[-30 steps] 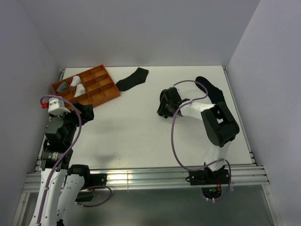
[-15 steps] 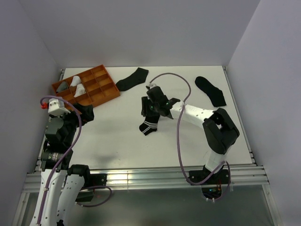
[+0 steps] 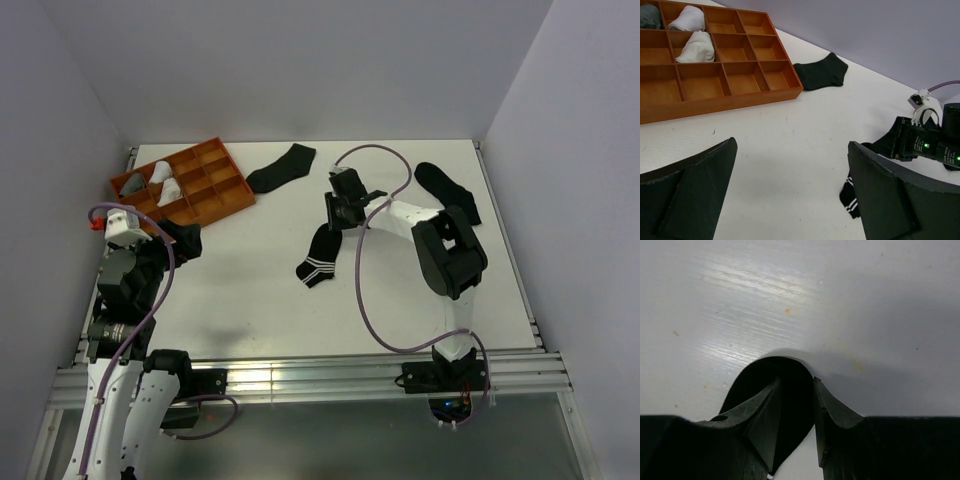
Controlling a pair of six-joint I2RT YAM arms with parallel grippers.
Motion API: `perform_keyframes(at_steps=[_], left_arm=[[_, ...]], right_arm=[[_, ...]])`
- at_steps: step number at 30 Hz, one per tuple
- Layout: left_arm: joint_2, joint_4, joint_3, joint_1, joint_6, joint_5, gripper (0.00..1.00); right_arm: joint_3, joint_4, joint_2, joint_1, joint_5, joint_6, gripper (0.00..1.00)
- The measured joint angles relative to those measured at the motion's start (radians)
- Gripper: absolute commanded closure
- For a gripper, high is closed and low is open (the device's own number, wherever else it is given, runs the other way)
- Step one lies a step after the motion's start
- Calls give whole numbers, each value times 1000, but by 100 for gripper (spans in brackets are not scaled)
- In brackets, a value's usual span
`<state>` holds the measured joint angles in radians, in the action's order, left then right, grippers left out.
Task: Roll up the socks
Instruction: Move the sock to the center of the board.
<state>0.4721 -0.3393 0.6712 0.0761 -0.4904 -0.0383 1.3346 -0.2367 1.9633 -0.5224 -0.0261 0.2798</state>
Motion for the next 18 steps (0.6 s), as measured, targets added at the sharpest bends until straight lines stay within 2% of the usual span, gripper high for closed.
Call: perform_keyframes(at_steps=[7,12,18], left_arm=[[3,3,-4,0,0,16,2],[3,5,-8,0,0,26,2],[14,6,-11,0,0,37,2]], right_arm=[[-86,29,-2,17,-19,79,61],[-219,37,-105,28,-28,152,60],[-330,-37,-255,14,-50,179,54]])
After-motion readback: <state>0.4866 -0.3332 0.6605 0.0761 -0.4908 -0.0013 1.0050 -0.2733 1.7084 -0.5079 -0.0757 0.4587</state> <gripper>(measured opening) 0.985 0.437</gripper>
